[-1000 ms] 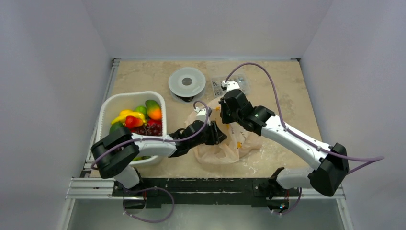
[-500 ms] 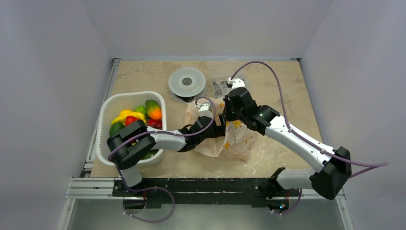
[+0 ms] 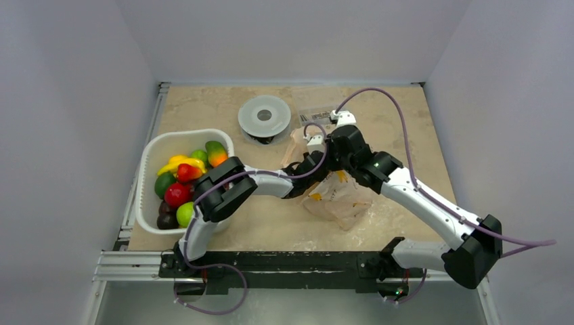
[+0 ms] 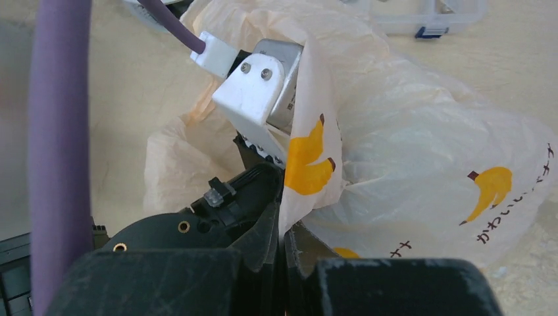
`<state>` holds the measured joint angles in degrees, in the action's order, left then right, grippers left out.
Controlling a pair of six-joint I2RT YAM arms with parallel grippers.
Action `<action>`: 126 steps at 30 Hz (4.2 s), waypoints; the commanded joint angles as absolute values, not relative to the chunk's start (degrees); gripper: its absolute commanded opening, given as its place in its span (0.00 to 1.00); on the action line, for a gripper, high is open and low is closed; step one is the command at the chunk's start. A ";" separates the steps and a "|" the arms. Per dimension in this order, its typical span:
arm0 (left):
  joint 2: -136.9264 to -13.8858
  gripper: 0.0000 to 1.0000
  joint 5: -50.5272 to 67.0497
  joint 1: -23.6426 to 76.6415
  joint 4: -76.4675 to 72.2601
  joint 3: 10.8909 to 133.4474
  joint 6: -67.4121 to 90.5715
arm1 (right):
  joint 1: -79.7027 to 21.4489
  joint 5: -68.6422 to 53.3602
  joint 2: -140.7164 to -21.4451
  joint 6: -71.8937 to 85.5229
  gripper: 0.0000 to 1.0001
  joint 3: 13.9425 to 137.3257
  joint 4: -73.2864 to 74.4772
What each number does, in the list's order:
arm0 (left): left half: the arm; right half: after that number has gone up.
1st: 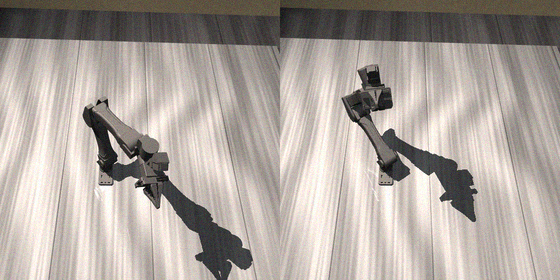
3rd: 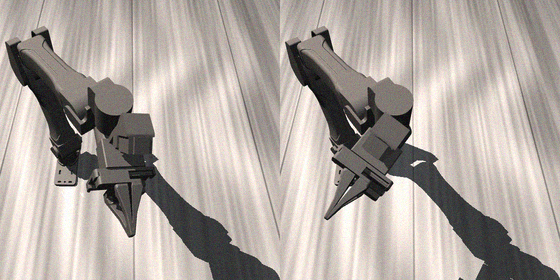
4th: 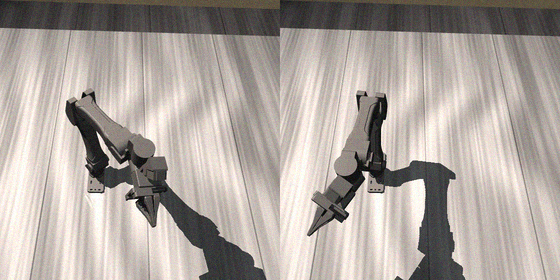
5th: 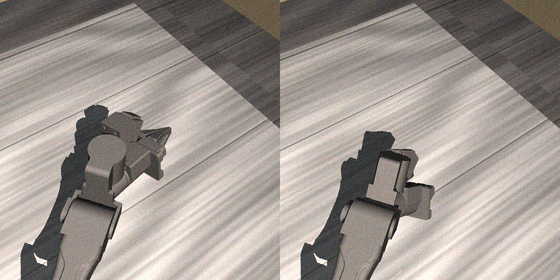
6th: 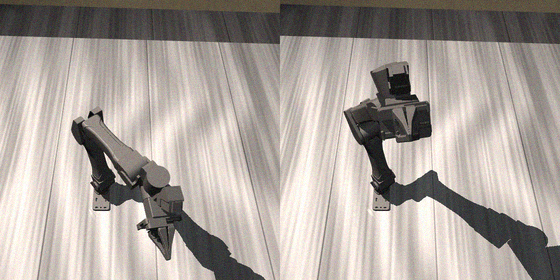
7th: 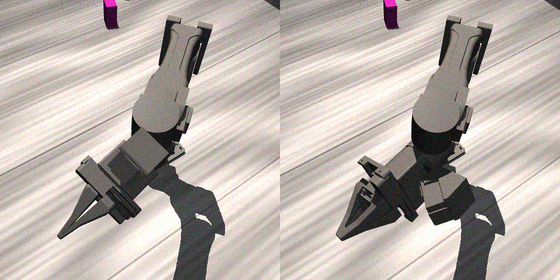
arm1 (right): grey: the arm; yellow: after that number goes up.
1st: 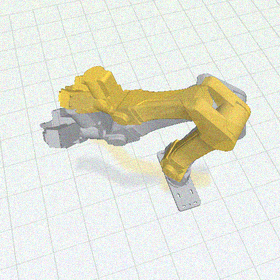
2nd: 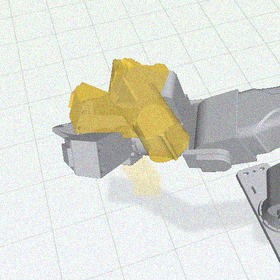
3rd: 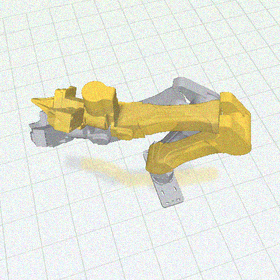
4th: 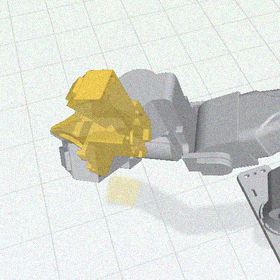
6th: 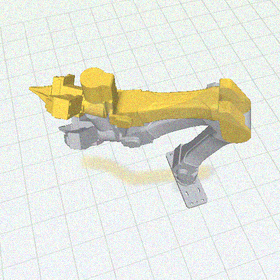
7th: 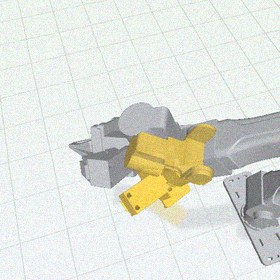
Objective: Take the fake fruits out of the plastic bag
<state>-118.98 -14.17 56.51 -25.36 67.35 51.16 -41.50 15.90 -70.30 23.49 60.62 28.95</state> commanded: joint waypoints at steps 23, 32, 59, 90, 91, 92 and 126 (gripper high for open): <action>-81.08 0.06 -8.65 57.77 -6.30 49.47 38.38 | -42.89 26.45 -60.49 31.68 0.00 48.70 30.17; -72.38 0.06 -5.48 57.66 -0.18 45.21 38.85 | -42.89 22.20 -59.59 29.83 0.00 47.93 28.58; -102.98 1.00 -9.94 58.18 -23.58 59.34 43.13 | -42.87 15.98 -58.89 25.22 0.00 50.48 26.60; -105.04 0.12 -16.16 59.71 -10.72 64.60 36.85 | -42.89 29.63 -51.34 36.08 0.00 45.68 34.16; -103.08 0.10 -16.13 59.50 -9.78 64.34 36.57 | -42.89 29.03 -51.25 35.92 0.00 45.57 33.98; -101.75 0.09 -16.07 59.24 -9.41 64.01 36.34 | -42.82 28.05 -51.16 36.06 0.00 45.32 33.73; -105.09 0.75 -2.41 57.69 -14.26 65.00 39.72 | -21.41 9.69 -44.83 38.64 0.89 45.50 17.48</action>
<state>-103.33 -5.34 58.43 -14.37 60.01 41.60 -32.32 20.84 -42.46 41.32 41.60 22.06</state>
